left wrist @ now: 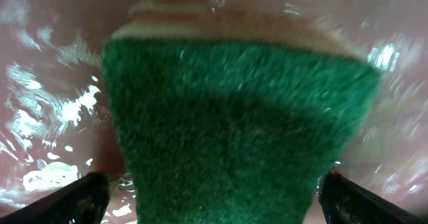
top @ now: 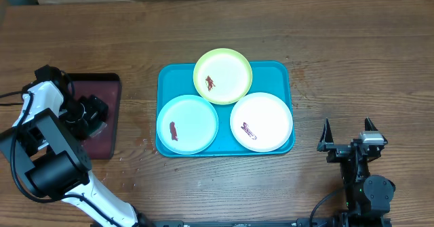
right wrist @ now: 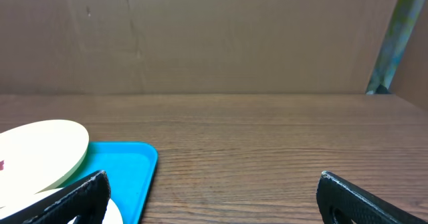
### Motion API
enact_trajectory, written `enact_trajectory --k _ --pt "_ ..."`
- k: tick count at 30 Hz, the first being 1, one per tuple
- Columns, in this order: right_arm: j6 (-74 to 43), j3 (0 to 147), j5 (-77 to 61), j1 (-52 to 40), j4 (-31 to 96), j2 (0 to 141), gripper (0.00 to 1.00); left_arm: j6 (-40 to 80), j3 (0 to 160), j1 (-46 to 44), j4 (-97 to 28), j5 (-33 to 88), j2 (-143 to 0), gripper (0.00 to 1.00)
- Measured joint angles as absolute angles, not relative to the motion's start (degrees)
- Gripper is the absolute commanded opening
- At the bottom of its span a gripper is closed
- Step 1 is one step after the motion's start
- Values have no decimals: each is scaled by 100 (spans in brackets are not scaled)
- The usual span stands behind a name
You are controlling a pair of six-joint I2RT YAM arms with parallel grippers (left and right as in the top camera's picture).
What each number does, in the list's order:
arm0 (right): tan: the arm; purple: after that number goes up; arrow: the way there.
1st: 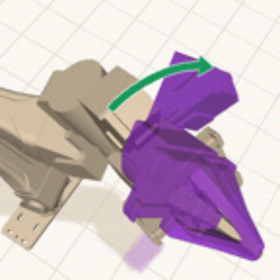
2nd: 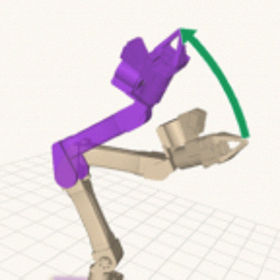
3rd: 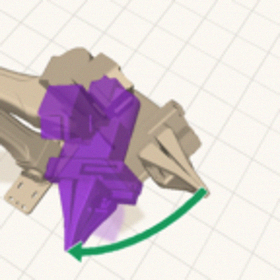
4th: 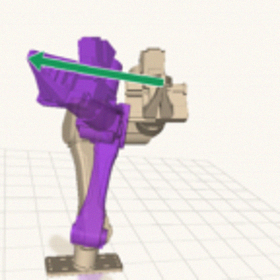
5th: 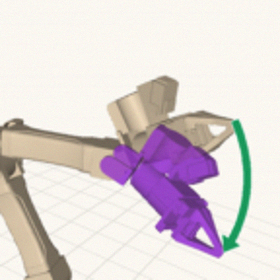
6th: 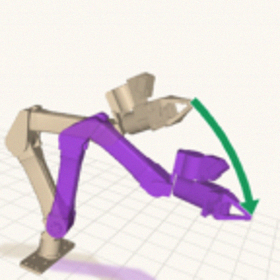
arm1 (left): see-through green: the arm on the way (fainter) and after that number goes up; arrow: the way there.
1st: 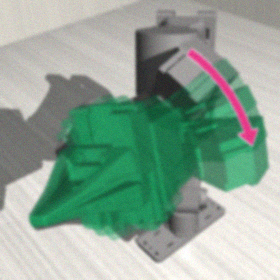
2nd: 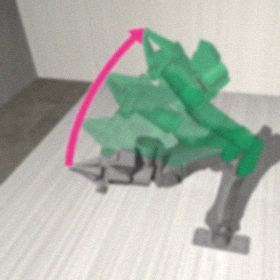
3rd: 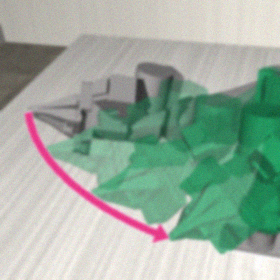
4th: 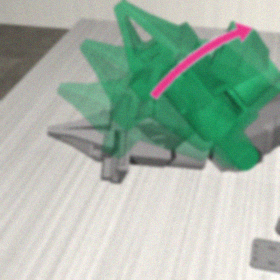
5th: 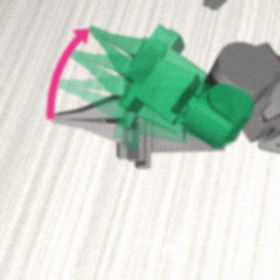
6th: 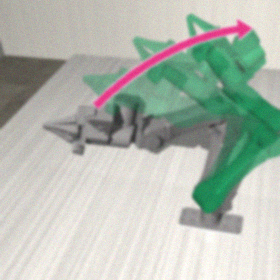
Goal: Clean dirty plates on tray and stack at the side
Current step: 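Rub the held sponge around in the pink water with the left gripper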
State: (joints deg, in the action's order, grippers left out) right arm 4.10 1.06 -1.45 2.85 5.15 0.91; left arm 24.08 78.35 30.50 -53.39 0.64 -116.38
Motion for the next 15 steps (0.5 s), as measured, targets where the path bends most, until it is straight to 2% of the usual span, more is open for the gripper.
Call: enact_trajectory --k 2,3,5,7,10,11,12,13,14,15 --pt "414 106 -145 285 517 91 100 2416 7835 3052 -5433 91 -11638 61" --pt "414 106 -145 285 517 91 100 2418 7835 3052 -5470 115 -11638 41" --pt "412 106 -145 285 515 91 100 2418 7835 3052 -5516 180 -11638 16" --pt "414 106 -145 285 515 91 100 2423 7835 3052 -5524 248 -11638 4" --pt "412 106 -148 285 515 91 100 2410 7835 3052 -5492 311 -11638 4" --pt "414 106 -145 285 515 91 100 2408 7835 3052 -5485 322 -11638 10" --pt "414 106 -145 285 519 91 100 2408 7835 3052 -5472 327 -11638 31" --pt "416 106 -148 285 517 91 100 2405 7835 3052 -5452 331 -11638 92" --pt "414 106 -145 287 517 91 100 2423 7835 3052 -5402 344 -11638 100" --pt "416 106 -145 285 519 91 100 2412 7830 3052 -5349 346 -11638 100"
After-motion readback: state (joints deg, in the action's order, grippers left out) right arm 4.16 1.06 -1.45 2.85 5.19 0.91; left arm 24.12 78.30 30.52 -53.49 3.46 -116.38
